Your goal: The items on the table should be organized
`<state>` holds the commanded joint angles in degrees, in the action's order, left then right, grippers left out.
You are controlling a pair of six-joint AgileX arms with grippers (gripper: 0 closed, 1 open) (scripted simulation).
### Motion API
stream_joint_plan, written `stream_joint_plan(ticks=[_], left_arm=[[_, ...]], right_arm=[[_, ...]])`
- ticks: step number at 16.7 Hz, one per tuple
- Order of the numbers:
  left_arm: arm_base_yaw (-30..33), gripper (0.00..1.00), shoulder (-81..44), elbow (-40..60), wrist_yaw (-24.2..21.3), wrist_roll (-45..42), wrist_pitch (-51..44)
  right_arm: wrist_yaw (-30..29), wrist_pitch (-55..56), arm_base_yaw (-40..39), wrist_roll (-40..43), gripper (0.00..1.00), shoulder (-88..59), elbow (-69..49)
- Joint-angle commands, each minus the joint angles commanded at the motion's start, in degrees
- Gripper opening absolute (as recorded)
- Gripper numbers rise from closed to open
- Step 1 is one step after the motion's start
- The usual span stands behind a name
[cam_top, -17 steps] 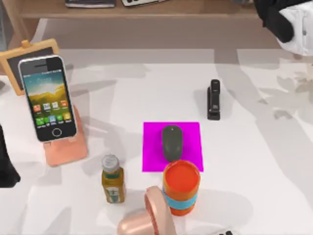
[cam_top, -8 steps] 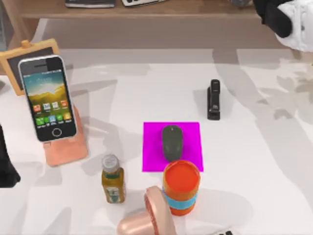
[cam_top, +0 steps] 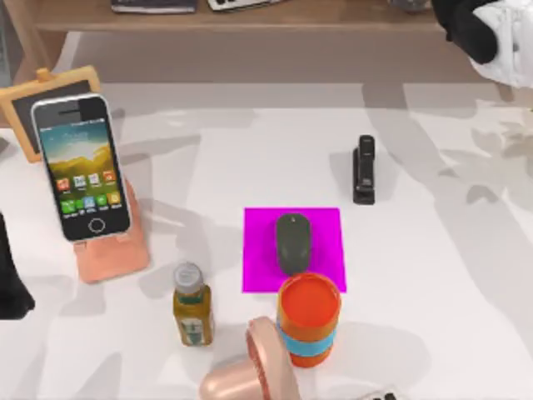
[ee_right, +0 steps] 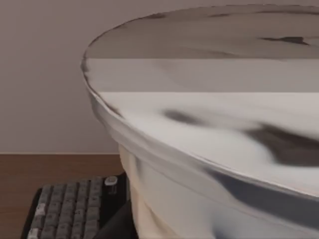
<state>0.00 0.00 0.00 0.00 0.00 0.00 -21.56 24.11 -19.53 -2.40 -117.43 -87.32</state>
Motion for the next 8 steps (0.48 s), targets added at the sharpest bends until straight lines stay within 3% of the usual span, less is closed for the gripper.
stream_joint_plan(ticks=[8], left_arm=[[0.00,1.00,0.00,0.00,0.00,0.00,0.00]], right_arm=[[0.00,0.00,0.00,0.00,0.60,0.00,0.00]])
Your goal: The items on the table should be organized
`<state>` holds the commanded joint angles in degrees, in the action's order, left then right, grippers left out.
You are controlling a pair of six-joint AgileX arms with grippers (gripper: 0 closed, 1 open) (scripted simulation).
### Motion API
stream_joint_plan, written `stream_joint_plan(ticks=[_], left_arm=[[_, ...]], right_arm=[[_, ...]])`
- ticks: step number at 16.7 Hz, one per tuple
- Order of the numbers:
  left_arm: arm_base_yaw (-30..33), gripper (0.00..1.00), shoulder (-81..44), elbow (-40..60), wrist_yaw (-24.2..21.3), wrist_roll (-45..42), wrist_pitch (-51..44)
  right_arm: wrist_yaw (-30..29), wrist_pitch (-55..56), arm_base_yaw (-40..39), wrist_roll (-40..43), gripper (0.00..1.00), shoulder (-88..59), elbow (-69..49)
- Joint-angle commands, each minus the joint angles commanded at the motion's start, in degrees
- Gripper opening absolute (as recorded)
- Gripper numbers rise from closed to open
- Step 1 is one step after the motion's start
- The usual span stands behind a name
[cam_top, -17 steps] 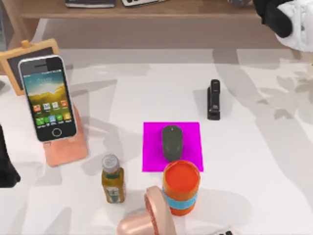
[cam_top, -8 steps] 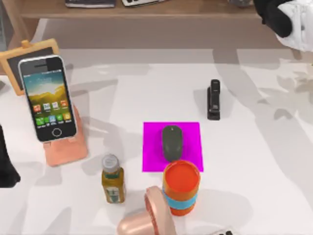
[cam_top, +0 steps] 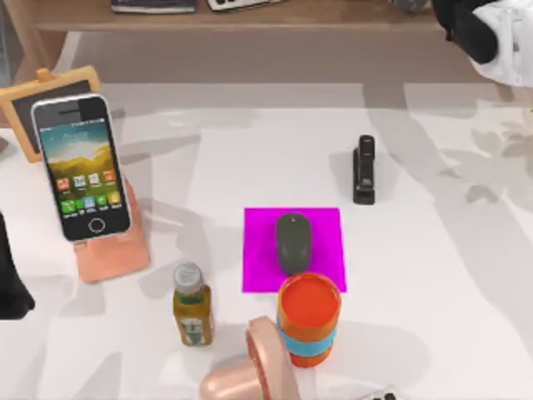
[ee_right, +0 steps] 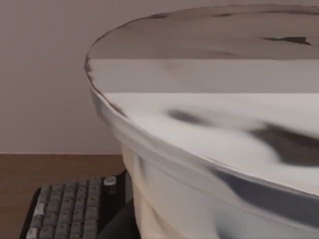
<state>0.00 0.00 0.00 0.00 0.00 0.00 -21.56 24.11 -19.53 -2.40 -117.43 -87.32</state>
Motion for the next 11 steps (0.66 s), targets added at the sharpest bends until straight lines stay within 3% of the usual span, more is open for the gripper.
stream_joint_plan(ticks=[5,11], left_arm=[[0.00,1.00,0.00,0.00,0.00,0.00,0.00],[0.00,1.00,0.00,0.00,0.00,0.00,0.00]], right_arm=[[0.00,0.00,0.00,0.00,0.98,0.00,0.00],[0.00,0.00,0.00,0.00,1.00,0.00,0.00]])
